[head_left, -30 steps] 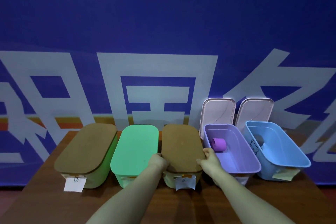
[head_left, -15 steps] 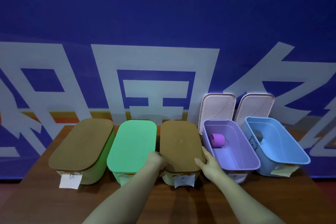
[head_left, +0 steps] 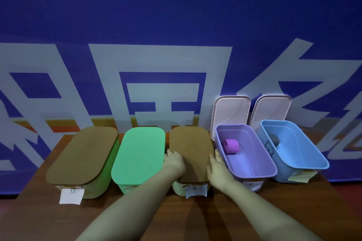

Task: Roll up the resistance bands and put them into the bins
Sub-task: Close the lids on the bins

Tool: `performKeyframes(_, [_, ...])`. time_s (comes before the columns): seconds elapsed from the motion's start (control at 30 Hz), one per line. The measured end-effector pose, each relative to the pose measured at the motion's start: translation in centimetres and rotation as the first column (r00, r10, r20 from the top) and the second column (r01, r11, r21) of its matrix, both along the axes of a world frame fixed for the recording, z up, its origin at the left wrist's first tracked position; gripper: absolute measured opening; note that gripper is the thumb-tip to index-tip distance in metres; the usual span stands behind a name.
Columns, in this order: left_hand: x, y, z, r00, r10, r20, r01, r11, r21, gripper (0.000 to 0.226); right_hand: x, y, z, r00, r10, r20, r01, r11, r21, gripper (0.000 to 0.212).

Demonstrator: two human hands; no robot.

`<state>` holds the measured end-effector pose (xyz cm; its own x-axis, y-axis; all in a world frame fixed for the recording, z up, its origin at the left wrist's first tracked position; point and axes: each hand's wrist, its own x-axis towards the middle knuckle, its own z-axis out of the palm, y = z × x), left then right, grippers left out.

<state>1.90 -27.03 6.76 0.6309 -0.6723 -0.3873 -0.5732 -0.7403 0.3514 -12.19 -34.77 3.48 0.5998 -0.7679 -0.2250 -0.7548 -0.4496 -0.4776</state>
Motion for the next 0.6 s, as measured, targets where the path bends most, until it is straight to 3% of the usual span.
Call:
performKeyframes(0.27, [2.6,-1.1,-0.2,0.997,-0.070,0.035,0.072,0.995,-0.062,0.055,2.8,-2.3,1.2,0.992,0.047,-0.116,-0.054,0.997,-0.057,0.056])
performKeyframes(0.47, [4.3,-4.0,0.2,0.994,-0.112,0.012,0.112,0.977,-0.184,0.069,5.6,-6.1,2.4,0.983,0.085,-0.163,-0.102,0.990,-0.101,0.060])
performKeyframes(0.6, [5.6,-6.1,0.2,0.986,-0.166,0.032,0.169,0.973,-0.157,0.079,7.0,-8.1,2.6,0.970,0.152,-0.192,-0.176,0.977,-0.116,0.059])
